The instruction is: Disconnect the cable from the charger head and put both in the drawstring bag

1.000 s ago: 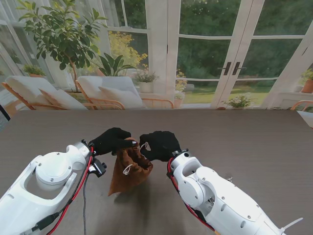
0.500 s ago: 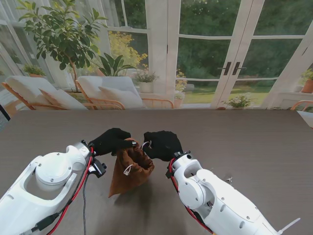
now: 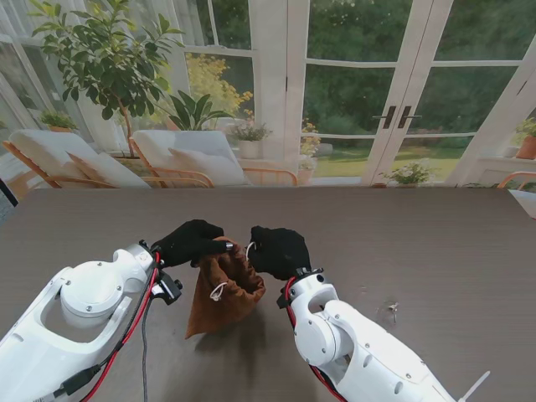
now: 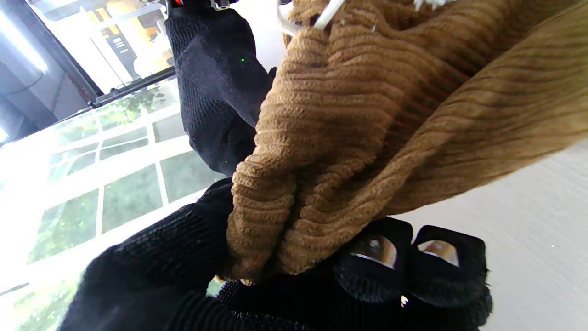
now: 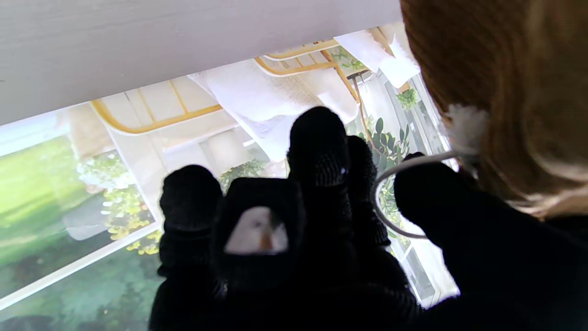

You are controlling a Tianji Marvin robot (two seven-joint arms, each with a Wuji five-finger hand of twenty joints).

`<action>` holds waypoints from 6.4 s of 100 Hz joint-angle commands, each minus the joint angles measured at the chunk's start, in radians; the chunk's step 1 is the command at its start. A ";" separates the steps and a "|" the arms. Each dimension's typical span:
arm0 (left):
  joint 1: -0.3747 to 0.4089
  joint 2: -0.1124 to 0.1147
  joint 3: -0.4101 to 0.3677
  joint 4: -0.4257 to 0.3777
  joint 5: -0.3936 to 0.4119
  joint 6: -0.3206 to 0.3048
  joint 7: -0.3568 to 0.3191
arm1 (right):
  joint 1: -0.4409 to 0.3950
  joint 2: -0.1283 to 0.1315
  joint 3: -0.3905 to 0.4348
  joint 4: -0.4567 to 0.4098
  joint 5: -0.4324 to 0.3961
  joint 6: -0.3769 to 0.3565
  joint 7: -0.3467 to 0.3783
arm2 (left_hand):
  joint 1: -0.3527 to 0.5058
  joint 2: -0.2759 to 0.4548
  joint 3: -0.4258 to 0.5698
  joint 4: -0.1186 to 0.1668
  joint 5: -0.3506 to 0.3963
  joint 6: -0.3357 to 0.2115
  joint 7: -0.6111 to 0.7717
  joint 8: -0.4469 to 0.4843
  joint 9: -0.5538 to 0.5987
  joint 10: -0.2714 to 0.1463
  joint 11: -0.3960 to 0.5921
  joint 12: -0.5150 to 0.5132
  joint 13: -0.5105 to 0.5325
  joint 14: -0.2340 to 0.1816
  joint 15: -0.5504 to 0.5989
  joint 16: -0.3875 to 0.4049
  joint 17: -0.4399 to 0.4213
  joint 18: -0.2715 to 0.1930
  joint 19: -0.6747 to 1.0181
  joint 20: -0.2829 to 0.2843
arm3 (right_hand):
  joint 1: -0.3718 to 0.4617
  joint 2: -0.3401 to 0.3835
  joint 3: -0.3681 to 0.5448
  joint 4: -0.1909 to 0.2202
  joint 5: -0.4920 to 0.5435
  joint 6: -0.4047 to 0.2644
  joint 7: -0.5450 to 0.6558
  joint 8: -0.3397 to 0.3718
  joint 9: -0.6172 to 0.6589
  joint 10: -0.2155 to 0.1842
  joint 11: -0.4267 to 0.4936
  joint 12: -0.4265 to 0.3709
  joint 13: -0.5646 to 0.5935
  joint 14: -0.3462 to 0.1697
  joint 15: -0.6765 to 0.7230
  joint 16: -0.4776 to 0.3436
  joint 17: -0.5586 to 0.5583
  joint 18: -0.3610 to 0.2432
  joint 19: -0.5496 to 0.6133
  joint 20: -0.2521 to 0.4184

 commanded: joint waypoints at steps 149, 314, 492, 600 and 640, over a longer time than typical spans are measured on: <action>0.031 -0.017 -0.019 -0.026 -0.003 0.035 0.044 | 0.051 0.001 0.023 0.032 -0.212 0.028 -0.227 | 0.208 0.061 -0.188 -0.037 -0.066 0.053 -0.091 -0.101 -0.104 0.034 -0.172 -0.050 -0.126 0.083 -0.136 0.024 -0.141 -0.011 -0.096 0.065 | 0.003 0.071 -0.002 -0.008 -0.163 0.093 0.270 0.108 0.092 -0.038 0.135 -0.010 0.012 -0.191 0.096 0.048 0.446 -0.038 0.115 -0.079; 0.267 -0.026 -0.145 -0.145 0.269 -0.133 0.215 | 0.019 0.017 0.057 -0.120 -0.229 0.063 -0.135 | -0.214 -0.051 -0.112 0.002 -0.417 0.029 -0.237 -0.222 -0.498 0.081 -0.535 -0.293 -0.501 0.097 -0.668 -0.079 -0.537 -0.154 -0.337 -0.065 | 0.009 0.048 0.009 0.006 -0.146 0.092 0.270 0.109 0.092 -0.023 0.141 -0.010 0.012 -0.189 0.114 0.058 0.448 -0.046 0.131 -0.082; 0.218 -0.043 0.047 0.055 0.505 -0.235 0.427 | 0.016 0.008 0.051 -0.120 -0.200 0.090 -0.125 | 0.064 -0.211 -0.133 -0.077 -0.168 -0.166 -0.256 -0.408 -0.306 -0.029 -0.389 -0.182 -0.301 0.001 -0.468 -0.071 -0.330 -0.154 -0.235 -0.078 | 0.007 0.043 0.011 0.011 -0.143 0.088 0.259 0.111 0.092 -0.015 0.126 -0.008 0.011 -0.186 0.122 0.062 0.447 -0.041 0.128 -0.081; 0.239 -0.125 0.053 0.105 0.229 -0.338 0.673 | 0.014 0.007 0.060 -0.091 -0.192 0.082 -0.137 | 0.367 0.140 -0.480 -0.037 -0.208 0.037 -0.024 -0.133 -0.231 0.058 -0.403 -0.186 -0.277 0.144 -0.498 -0.071 -0.346 -0.048 -0.260 -0.009 | 0.009 0.049 0.005 0.008 -0.142 0.082 0.250 0.111 0.091 -0.014 0.118 -0.008 0.011 -0.186 0.124 0.063 0.447 -0.042 0.127 -0.081; 0.298 -0.102 0.002 0.015 0.007 -0.298 0.482 | 0.016 0.007 0.061 -0.085 -0.187 0.087 -0.130 | 0.229 -0.055 -0.048 -0.141 -0.155 0.006 -0.057 -0.134 -0.305 0.079 -0.500 0.037 -0.385 0.112 -0.512 -0.034 -0.436 -0.115 -0.279 0.029 | 0.011 0.050 0.000 0.009 -0.143 0.078 0.245 0.113 0.090 -0.012 0.112 -0.007 0.011 -0.184 0.126 0.063 0.447 -0.042 0.126 -0.081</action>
